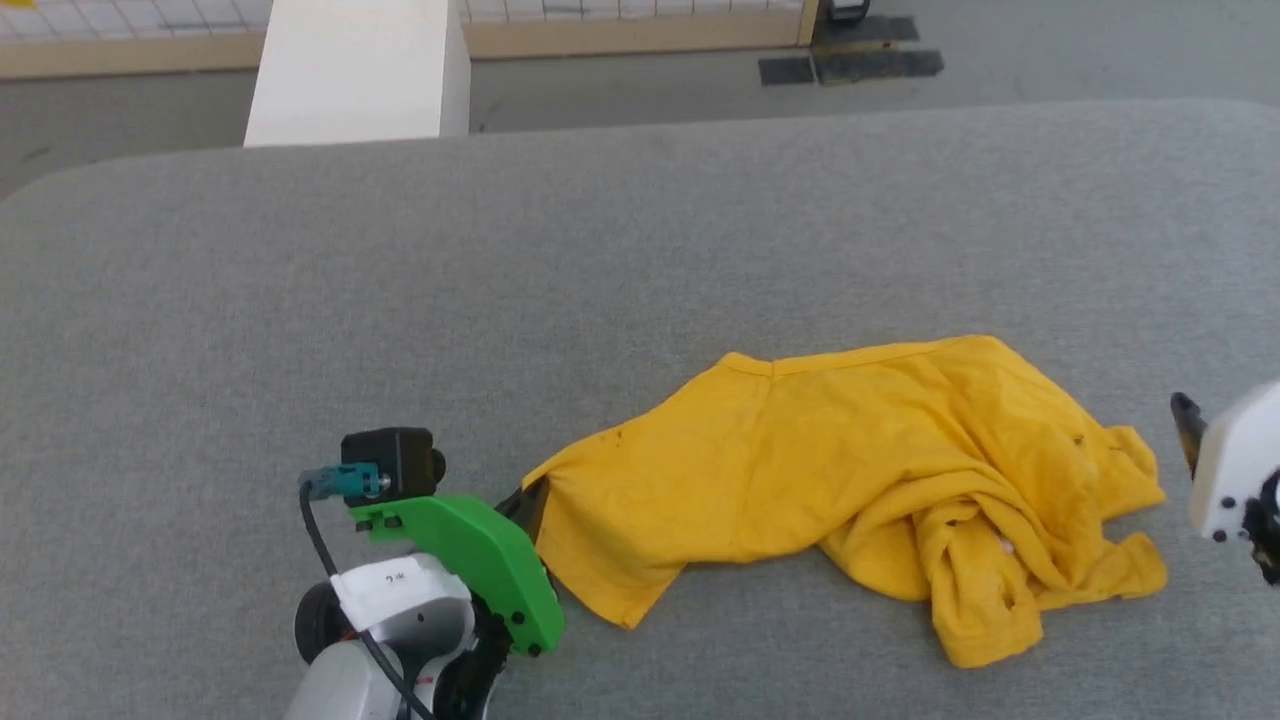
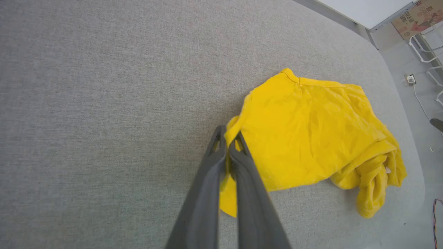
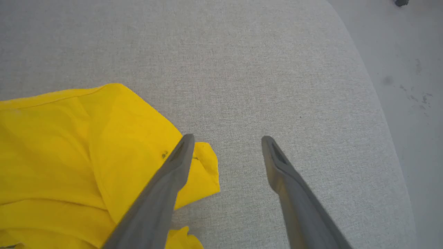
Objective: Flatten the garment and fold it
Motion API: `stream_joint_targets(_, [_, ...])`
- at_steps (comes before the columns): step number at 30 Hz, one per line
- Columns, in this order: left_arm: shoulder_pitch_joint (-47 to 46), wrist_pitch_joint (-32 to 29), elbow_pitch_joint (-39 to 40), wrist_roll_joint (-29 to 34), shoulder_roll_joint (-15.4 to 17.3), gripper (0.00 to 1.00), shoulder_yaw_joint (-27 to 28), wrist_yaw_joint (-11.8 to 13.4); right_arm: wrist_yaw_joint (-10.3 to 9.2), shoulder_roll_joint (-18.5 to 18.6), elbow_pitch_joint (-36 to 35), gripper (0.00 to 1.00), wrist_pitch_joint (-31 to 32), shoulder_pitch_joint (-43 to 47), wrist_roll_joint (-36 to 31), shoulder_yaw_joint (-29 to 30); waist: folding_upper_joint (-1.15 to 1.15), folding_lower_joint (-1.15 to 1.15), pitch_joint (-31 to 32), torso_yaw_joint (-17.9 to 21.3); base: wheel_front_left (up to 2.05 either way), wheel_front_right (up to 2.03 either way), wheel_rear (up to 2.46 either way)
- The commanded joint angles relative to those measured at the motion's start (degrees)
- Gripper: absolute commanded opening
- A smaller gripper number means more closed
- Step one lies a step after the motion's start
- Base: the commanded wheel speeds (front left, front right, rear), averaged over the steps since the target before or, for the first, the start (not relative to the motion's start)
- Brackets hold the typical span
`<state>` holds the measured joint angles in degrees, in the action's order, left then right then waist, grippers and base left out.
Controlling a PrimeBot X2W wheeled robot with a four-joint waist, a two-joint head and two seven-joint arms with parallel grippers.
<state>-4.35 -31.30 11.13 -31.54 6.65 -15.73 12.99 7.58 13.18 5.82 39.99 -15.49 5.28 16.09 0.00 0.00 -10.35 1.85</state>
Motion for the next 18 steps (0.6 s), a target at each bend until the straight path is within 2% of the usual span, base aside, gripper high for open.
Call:
stream_joint_targets(1, [0.33, -0.26, 0.85, -0.48, 0.11, 0.0, -0.26, 0.15, -0.09, 1.01, 1.93, 1.0, 1.03, -1.42, -0.57, -1.47, 0.0, 0.0, -1.94, -1.52, 0.0, 0.0, 0.0])
stream_joint_targets(11, [-1.18, -0.68, 0.81, -0.43, -0.35, 0.0, -2.12, -0.3, -0.09, 5.69, 11.81, 1.0, 9.11, -3.83, -0.98, -12.99, 0.0, 0.0, -5.52, -4.98, 0.0, 0.0, 0.0])
stream_joint_targets(14, [-1.41, -0.32, 0.32, -0.51, -0.38, 0.0, -2.16, -0.46, -0.09, 6.12, 12.81, 1.0, 10.04, -4.01, 0.48, -14.17, 0.0, 0.0, -5.34, -5.11, 0.0, 0.0, 0.0])
stream_joint_targets(15, [-1.49, -0.13, 0.13, -0.59, -0.41, 0.0, -2.14, -0.53, -0.09, 6.18, 13.21, 0.28, 10.56, -4.05, 1.0, -14.35, 0.0, 0.0, -5.1, -5.09, 0.0, 0.0, 0.0])
stream_joint_targets(16, [-1.54, 0.02, -0.04, -0.6, -0.39, 0.0, -2.12, -0.6, -0.09, 6.29, 13.28, 0.0, 10.61, -4.16, 1.46, -14.59, 0.0, 0.0, -4.84, -5.02, 0.0, 0.0, 0.0])
stream_joint_targets(18, [-1.74, 0.96, -0.25, -1.02, -0.49, 0.0, -1.78, -1.04, -0.09, 6.62, 13.29, 0.0, 10.77, -4.44, 2.94, -14.83, 0.0, 0.0, -4.08, -4.81, 0.0, 0.0, 0.0])
